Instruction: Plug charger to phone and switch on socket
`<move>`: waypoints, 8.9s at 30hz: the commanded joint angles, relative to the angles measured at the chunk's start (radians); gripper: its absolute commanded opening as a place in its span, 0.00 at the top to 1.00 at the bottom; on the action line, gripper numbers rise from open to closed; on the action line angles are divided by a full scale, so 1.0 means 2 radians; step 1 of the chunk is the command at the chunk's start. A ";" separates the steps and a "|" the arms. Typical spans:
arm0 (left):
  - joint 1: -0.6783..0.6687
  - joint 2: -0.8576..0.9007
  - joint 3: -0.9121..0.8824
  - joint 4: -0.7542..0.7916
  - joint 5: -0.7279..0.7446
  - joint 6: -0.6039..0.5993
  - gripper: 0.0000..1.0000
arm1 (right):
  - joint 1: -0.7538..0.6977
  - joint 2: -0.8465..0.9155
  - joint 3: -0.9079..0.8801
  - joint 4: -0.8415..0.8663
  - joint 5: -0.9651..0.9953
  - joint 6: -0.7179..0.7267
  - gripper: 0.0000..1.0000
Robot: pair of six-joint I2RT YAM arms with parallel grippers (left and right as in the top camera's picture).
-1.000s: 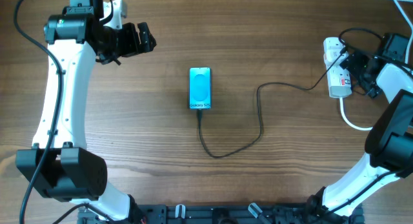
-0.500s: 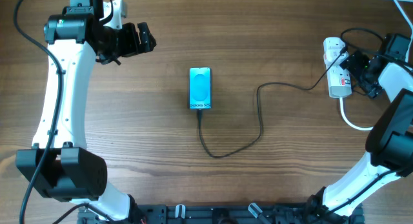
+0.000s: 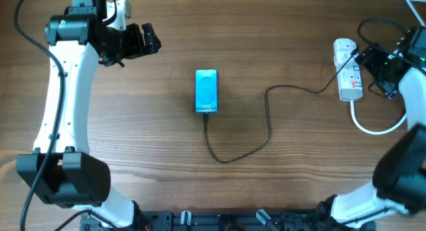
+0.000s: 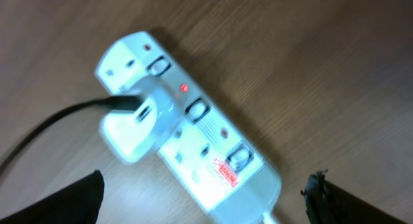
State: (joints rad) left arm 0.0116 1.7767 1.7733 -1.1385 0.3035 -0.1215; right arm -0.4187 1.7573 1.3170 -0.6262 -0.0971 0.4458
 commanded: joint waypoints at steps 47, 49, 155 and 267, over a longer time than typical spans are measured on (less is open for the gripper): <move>0.002 0.002 0.001 0.000 -0.005 0.001 0.00 | 0.237 -0.240 -0.202 -0.106 0.130 0.096 0.00; 0.002 0.002 0.001 0.000 -0.005 0.001 0.00 | 0.237 -0.237 -0.208 -0.094 0.130 0.097 0.00; 0.002 0.002 0.001 0.000 -0.005 0.001 0.00 | 0.208 -0.877 -0.656 0.315 0.044 -0.236 0.00; 0.011 -0.887 -0.884 0.588 -0.140 0.019 0.00 | 0.208 -0.877 -0.656 0.316 0.044 -0.236 0.00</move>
State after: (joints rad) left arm 0.0265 0.0139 0.0124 0.0917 0.0593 -0.0982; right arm -0.0090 0.0135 0.0067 0.0006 0.0002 -0.0422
